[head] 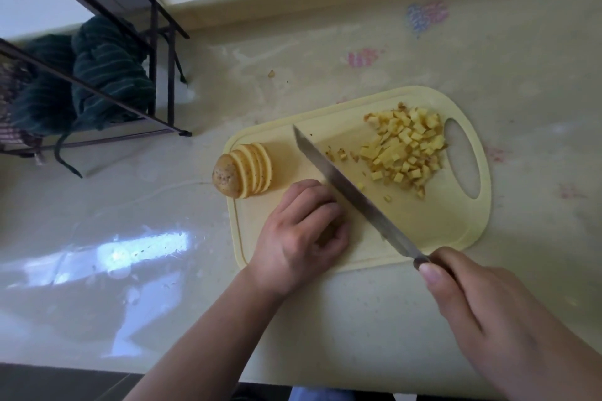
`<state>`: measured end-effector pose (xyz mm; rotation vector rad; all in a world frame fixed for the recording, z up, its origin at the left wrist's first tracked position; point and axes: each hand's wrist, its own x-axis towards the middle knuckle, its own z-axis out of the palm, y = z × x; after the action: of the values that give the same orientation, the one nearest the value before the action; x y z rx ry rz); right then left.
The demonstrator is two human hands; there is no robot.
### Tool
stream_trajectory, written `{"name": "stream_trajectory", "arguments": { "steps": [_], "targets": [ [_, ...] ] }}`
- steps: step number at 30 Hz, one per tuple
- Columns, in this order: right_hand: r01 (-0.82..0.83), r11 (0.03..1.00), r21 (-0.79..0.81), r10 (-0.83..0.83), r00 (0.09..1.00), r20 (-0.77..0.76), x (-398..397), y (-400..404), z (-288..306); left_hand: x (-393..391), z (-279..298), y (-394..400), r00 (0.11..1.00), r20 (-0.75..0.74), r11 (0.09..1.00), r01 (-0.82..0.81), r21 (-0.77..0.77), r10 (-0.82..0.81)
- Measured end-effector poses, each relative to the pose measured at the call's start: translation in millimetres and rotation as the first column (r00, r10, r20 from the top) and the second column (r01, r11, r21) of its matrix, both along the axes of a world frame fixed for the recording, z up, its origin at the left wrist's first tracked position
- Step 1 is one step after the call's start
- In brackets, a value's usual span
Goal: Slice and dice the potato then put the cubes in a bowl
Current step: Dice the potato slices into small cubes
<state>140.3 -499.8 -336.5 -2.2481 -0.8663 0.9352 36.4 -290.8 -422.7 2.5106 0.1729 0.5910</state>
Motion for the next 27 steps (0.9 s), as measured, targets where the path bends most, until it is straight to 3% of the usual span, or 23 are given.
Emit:
{"name": "stream_trajectory", "arguments": {
  "steps": [3,9,17,21,27],
  "targets": [
    [0.05,0.999,0.021,-0.05,0.999,-0.005,3,1,3,-2,1,-1,1.0,0.002,1.0,-0.002,0.025,0.002],
    [-0.01,0.998,0.058,0.012,0.999,-0.039,-7,0,10,-9,-2,-1,1.0,0.016,0.999,0.009,0.045,-0.01],
    [0.01,1.0,-0.02,-0.011,0.997,-0.075,-18,-10,12,-9,-4,1,1.0,0.02,1.0,0.017,0.023,-0.018],
    [-0.027,0.995,-0.098,0.031,0.999,0.045,-26,-16,12,-10,-4,1,1.0,0.019,1.0,0.011,0.011,-0.012],
    [-0.004,1.0,0.001,0.004,1.0,-0.01,-20,1,-3,-9,-3,2,1.0,0.002,1.0,0.016,-0.014,-0.016]
  ]
}}
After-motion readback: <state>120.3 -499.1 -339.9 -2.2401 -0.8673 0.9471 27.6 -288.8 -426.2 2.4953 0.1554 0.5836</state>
